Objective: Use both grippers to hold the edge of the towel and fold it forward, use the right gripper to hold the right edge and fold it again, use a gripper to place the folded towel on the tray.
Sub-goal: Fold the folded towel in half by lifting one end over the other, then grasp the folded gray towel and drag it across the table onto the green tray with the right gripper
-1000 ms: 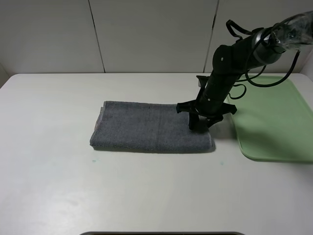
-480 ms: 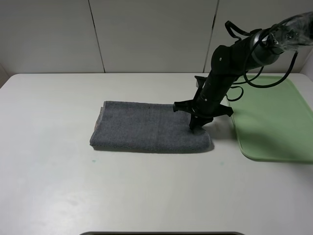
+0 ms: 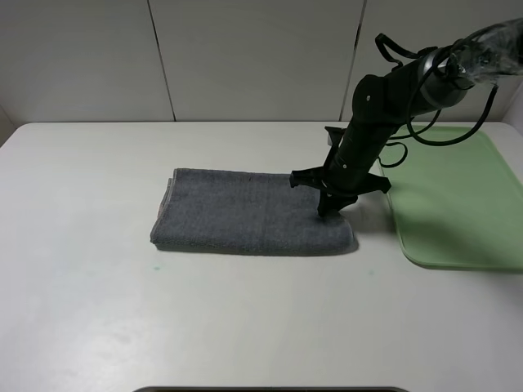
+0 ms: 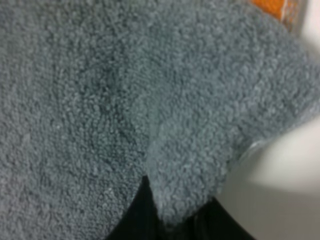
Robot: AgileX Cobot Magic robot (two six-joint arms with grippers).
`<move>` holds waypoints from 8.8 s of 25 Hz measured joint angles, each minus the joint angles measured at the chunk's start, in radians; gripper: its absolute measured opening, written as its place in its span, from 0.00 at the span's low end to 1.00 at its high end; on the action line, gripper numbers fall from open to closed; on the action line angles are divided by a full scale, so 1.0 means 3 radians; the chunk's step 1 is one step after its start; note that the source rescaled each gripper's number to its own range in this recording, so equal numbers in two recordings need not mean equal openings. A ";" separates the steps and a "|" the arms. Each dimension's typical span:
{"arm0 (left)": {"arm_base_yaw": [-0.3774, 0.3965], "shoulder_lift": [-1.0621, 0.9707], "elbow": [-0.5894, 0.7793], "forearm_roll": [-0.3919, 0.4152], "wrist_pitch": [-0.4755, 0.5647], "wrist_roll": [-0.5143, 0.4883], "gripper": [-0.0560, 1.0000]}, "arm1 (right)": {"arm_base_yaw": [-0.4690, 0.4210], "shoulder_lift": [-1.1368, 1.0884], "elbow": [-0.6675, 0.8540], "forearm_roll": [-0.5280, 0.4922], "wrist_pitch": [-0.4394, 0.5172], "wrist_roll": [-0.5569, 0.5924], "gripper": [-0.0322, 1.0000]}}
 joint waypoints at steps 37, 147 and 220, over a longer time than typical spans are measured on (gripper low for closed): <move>0.0000 0.0000 0.0000 -0.0004 0.0004 0.0000 1.00 | 0.0000 -0.0092 -0.1439 -0.1306 0.1747 0.0226 0.12; 0.0000 0.0000 0.0000 -0.0001 0.0001 0.0000 1.00 | 0.0386 0.0525 -0.1450 -0.0863 0.1266 0.0123 1.00; 0.0000 0.0000 0.0000 -0.0003 0.0001 0.0000 1.00 | -0.1274 0.0349 -0.1723 -0.1415 0.1651 -0.0088 0.19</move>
